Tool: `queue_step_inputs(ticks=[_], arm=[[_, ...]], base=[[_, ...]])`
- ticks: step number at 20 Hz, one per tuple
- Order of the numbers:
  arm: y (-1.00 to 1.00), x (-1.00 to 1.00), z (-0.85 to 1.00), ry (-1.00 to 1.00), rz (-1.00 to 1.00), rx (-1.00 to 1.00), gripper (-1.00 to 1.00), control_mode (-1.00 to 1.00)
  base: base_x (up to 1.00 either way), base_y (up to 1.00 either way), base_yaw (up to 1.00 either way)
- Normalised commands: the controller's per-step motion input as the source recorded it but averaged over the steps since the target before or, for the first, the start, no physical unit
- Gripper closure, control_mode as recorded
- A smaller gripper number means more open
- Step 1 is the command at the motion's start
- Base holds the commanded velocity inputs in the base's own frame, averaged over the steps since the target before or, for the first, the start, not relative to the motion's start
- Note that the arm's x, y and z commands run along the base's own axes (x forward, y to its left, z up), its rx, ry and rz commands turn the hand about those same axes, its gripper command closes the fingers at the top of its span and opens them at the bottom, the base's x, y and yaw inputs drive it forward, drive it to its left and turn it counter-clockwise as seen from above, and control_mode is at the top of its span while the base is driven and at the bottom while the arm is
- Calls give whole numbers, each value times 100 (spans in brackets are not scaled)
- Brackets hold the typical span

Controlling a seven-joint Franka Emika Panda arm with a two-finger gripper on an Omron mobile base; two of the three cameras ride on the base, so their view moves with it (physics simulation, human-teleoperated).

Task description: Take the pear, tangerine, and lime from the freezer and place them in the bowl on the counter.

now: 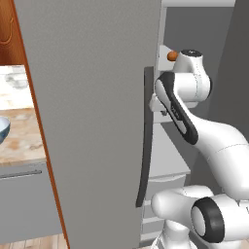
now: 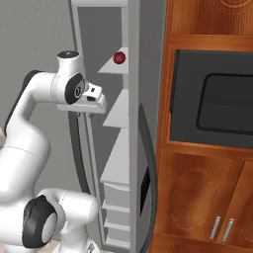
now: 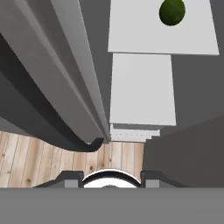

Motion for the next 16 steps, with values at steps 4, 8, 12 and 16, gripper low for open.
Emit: queue_step_inputs(ticks=[4, 8, 12, 16], arm=[[-4, -50, 0, -1, -2, 0, -100, -100], [-27, -100, 0, -2, -3, 0, -100, -100], [-32, -99, 0, -4, -1, 0, -100, -100], [-11, -54, 0, 0, 0, 0, -100, -100]], base=[[0, 0, 0], [0, 0, 0], [0, 0, 0], [0, 0, 0]])
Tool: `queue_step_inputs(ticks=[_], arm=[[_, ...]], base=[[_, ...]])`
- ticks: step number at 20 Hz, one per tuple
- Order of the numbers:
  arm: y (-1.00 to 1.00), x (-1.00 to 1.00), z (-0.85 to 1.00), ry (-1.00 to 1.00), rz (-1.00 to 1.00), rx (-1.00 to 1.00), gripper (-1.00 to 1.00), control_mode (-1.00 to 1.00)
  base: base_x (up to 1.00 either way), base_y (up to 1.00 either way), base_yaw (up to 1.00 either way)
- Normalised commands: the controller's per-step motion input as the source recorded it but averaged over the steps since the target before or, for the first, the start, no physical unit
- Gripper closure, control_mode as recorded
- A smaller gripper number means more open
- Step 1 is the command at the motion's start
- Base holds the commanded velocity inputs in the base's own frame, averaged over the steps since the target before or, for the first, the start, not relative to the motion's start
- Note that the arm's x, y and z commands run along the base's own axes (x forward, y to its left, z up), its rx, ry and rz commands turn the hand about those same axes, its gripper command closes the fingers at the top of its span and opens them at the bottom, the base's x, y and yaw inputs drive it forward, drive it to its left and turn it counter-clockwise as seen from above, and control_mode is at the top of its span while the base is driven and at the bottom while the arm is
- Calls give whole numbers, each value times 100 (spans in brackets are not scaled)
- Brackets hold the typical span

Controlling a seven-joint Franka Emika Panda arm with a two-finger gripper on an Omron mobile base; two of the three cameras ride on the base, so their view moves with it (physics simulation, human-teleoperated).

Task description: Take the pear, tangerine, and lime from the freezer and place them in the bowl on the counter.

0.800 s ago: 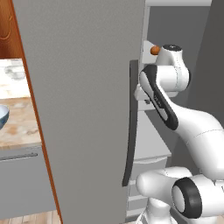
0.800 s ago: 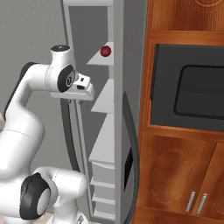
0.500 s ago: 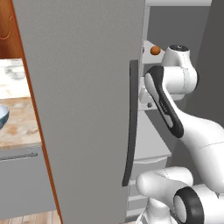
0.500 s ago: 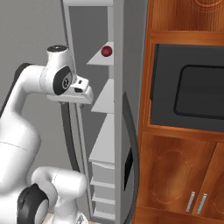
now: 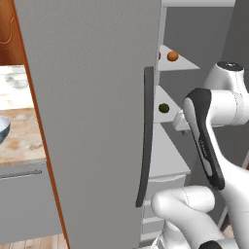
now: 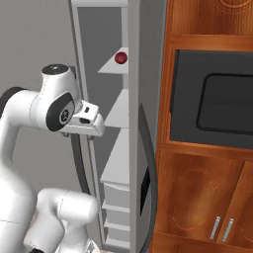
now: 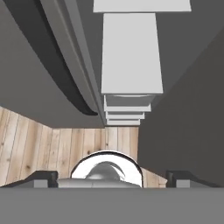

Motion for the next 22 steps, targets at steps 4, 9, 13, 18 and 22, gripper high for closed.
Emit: queue_step_inputs(ticks=[4, 9, 13, 18, 22], arm=[[3, -37, -12, 0, 0, 0, -100, -100], [13, -26, -15, 0, 0, 0, -100, -100], [0, -2, -1, 0, 0, 0, -100, 100], [0, 0, 0, 0, 0, 0, -100, 100], [0, 0, 0, 0, 0, 0, -100, 100]], base=[[0, 0, 0], [0, 0, 0], [0, 0, 0], [33, 0, 0], [60, 0, 0]])
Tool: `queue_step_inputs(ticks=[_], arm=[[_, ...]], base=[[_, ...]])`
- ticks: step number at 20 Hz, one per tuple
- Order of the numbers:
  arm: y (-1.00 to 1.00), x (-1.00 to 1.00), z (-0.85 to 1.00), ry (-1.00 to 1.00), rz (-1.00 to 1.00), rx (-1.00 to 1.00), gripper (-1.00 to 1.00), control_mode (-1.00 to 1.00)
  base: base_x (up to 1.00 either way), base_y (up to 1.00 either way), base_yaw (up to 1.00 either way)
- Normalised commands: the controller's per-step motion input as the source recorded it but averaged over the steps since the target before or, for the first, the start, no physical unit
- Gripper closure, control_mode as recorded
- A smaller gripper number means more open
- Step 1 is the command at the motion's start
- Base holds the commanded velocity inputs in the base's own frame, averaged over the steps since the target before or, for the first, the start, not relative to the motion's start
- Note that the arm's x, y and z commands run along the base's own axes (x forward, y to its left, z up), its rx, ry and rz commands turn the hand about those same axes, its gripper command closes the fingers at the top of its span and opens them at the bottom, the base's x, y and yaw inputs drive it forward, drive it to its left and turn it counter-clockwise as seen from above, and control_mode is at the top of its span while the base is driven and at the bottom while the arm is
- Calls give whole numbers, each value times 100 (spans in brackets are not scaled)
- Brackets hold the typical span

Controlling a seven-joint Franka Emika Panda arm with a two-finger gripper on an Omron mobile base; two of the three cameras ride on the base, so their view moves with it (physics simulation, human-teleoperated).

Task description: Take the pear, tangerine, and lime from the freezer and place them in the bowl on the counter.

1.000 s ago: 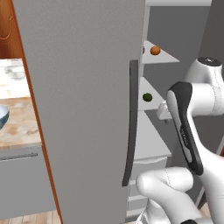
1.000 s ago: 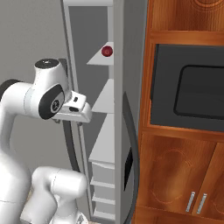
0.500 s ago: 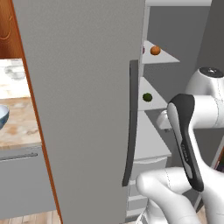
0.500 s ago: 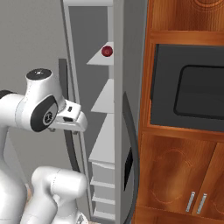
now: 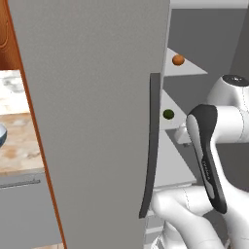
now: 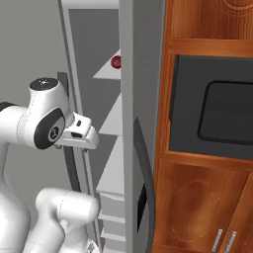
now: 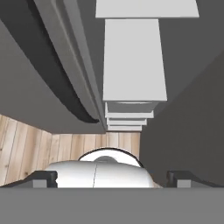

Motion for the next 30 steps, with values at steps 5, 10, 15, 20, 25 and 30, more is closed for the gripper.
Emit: queue_step_inputs(ticks=[5, 10, 15, 20, 25, 30], arm=[[0, 0, 0, 0, 0, 0, -100, 100], [0, 0, 0, 0, 0, 0, -100, 100], [0, 0, 0, 0, 0, 0, -100, 100], [0, 0, 0, 0, 0, 0, -100, 100], [0, 0, 0, 0, 0, 0, -100, 100], [0, 0, 0, 0, 0, 0, -100, 100]], base=[[56, 0, 0], [20, -40, 0], [16, -50, 0], [28, -23, 0], [49, -16, -3], [60, -7, -7]])
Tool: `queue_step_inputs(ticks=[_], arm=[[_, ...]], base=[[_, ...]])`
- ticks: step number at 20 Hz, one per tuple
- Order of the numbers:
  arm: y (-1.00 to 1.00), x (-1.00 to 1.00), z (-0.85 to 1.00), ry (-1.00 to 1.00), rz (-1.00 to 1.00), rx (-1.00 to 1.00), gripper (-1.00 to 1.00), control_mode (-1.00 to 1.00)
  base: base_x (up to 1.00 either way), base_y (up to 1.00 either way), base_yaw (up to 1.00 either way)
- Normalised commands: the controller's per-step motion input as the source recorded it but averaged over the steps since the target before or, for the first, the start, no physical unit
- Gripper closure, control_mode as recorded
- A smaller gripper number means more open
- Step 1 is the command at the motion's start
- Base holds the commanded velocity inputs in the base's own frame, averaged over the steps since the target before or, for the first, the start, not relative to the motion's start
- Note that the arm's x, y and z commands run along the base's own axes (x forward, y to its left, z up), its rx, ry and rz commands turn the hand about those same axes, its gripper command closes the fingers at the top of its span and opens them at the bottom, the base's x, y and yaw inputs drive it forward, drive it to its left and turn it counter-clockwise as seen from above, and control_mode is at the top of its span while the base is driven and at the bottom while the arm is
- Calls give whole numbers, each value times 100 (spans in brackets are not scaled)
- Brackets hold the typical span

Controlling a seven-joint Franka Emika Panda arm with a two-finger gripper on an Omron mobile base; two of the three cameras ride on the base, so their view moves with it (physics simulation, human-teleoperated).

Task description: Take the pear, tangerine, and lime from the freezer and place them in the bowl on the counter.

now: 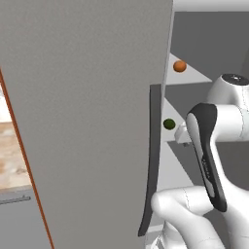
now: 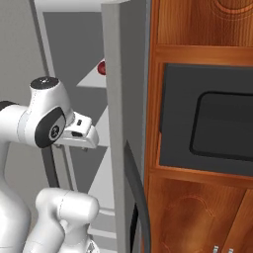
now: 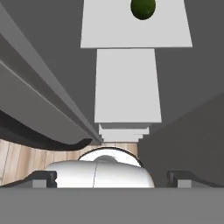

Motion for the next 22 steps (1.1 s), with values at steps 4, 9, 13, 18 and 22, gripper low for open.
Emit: queue_step_inputs(ticks=[4, 9, 13, 18, 22], arm=[[-2, 18, 0, 0, -1, 0, -100, -100], [-16, 80, -10, 0, -1, 3, -100, -100], [-12, 71, -19, -8, 0, 4, -100, -100], [-7, 24, -30, -18, 0, 0, -100, -100], [-11, 0, -38, -25, -1, 0, -100, -100]], base=[[47, -2, -5], [0, 0, 0], [0, 0, 0], [0, 0, 0], [0, 0, 0]])
